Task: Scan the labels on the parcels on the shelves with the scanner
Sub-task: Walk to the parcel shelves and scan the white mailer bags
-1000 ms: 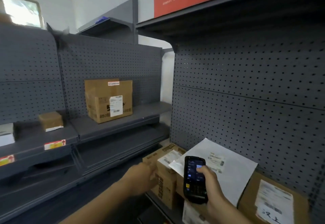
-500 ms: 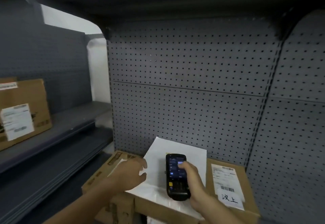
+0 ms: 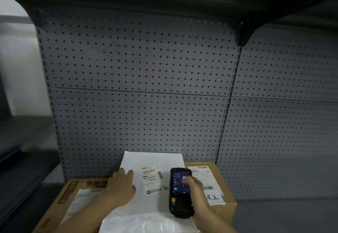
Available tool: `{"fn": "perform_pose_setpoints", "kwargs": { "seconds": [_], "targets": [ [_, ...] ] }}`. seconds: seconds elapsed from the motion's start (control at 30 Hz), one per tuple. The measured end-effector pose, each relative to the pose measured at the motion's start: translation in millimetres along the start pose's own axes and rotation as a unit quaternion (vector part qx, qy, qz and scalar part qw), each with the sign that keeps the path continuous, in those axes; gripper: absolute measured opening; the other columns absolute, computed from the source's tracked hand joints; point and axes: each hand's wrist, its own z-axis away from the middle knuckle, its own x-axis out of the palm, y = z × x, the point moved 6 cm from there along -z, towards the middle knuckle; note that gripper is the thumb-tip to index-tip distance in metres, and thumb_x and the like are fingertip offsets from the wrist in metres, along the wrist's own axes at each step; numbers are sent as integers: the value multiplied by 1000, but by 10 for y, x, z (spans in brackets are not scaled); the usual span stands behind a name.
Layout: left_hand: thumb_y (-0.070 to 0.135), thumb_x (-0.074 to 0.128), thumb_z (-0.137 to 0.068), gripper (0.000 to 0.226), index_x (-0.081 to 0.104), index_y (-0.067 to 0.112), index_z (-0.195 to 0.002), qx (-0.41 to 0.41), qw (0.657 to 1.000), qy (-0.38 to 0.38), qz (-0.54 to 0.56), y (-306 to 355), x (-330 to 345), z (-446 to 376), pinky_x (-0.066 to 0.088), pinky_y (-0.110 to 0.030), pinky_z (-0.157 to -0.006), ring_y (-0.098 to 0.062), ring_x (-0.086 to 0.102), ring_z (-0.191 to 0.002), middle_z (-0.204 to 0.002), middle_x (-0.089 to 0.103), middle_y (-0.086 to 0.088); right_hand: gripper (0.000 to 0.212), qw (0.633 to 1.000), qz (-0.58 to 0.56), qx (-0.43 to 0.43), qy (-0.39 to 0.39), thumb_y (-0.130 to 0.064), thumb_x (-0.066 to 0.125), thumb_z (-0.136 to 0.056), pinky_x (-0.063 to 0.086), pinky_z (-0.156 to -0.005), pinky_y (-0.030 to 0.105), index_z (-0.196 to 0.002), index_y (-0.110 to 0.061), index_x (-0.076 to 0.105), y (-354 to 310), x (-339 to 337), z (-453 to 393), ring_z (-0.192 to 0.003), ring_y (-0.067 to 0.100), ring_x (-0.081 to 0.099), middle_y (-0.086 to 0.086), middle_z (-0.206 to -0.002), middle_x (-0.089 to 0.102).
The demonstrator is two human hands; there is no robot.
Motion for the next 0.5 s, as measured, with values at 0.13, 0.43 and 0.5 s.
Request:
{"fn": "perform_pose_setpoints", "kwargs": {
  "seconds": [0.13,0.43,0.5],
  "targets": [
    [37,39,-97,38,32,18,-129,-52,997,-28,56,-14,121,-67,42,-34,-96,-28,41,-119,-130,36,-12,52,1000,-8,-3,6,-14,59,-90,57,-75,45,-138,-21,38,-7,-50,71,-86,33,65,19,-105,65],
    [38,57,-87,58,24,22,-132,-131,977,-20,168,-131,124,-99,44,-33,-95,-30,42,-118,-129,31,-14,57,1000,12,2,-26,-9,59,-90,49,-64,37,-141,-13,35,-41,-96,124,-81,27,60,14,-95,59],
    [26,61,-86,53,31,21,-128,-132,966,11,221,-158,67,-107,44,-30,-91,-30,43,-113,-124,28,-12,58,1000,7,2,-29,-9,62,-89,52,-71,40,-141,-14,36,-36,-108,116,-85,28,61,15,-98,60]
  ]
}}
